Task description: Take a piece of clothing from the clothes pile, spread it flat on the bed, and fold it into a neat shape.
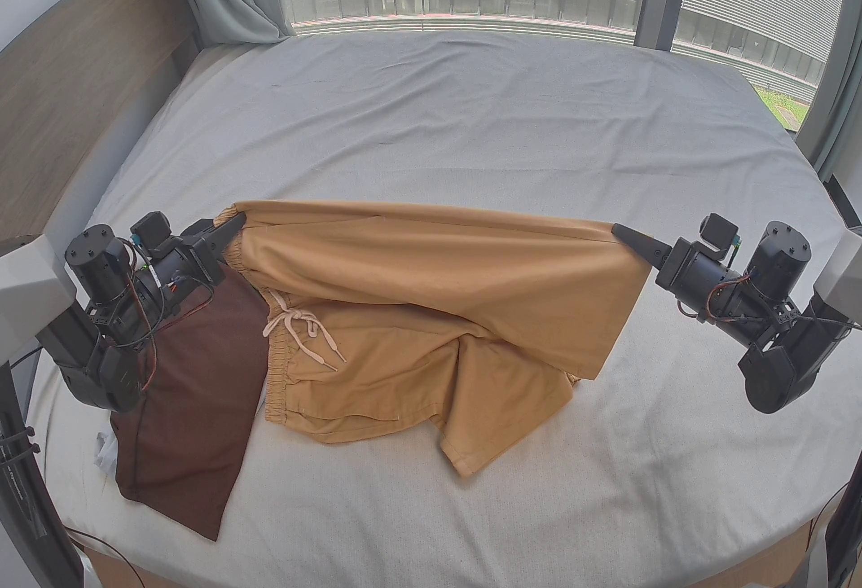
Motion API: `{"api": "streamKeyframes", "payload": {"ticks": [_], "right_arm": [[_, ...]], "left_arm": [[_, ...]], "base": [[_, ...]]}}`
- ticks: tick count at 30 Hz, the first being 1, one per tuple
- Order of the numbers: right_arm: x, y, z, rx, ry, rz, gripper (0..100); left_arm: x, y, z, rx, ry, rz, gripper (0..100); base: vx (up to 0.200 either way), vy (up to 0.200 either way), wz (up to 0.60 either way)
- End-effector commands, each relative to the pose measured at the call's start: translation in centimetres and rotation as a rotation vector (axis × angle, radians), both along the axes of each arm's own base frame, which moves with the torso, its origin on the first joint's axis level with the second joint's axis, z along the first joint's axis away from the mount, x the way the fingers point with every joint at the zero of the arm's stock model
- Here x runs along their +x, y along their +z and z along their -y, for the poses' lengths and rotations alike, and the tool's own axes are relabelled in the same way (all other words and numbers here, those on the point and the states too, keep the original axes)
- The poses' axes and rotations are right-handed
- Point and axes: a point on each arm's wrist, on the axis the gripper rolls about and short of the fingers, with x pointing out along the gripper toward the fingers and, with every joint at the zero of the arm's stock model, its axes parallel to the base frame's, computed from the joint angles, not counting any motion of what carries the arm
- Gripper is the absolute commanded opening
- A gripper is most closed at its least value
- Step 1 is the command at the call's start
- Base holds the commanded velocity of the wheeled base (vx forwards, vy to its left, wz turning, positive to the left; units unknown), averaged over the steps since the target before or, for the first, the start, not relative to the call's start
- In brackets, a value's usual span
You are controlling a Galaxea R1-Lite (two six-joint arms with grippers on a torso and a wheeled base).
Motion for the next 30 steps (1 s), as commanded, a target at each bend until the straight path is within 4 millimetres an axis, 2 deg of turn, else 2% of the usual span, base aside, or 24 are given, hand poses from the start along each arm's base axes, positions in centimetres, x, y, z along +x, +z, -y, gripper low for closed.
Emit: {"api": "streamKeyframes", "payload": {"ticks": [1, 13, 15, 22, 26, 30], "right_arm": [[0.0, -0.1, 0.0, -0.001, 0.001, -0.001, 0], [0.1, 0.1, -0.4, -0.002, 0.012, 0.008, 0], [0.6, 0.7, -0.5, 0.003, 0.012, 0.038, 0], [2.9, 0.5, -0.9, 0.011, 0.01, 0.077, 0], [4.7, 0.1, -1.0, 0.017, 0.009, 0.101, 0], [5.6, -0.1, -1.0, 0.02, 0.004, 0.112, 0]], "left_arm": [[0.0, -0.1, 0.0, 0.0, -0.001, -0.001, 0], [0.2, -0.5, 0.0, 0.0, -0.002, -0.015, 0], [0.2, -0.6, 0.0, 0.0, -0.002, -0.015, 0], [0.6, -1.0, 0.0, -0.019, -0.005, -0.033, 0], [2.1, -1.6, 0.0, -0.074, 0.019, -0.044, 0], [3.0, -1.7, 0.1, -0.109, 0.046, -0.039, 0]], "base": [[0.0, 0.0, 0.0], [0.0, 0.0, 0.0], [0.0, 0.0, 0.0], [0.0, 0.0, 0.0], [0.0, 0.0, 0.0], [0.0, 0.0, 0.0]]}}
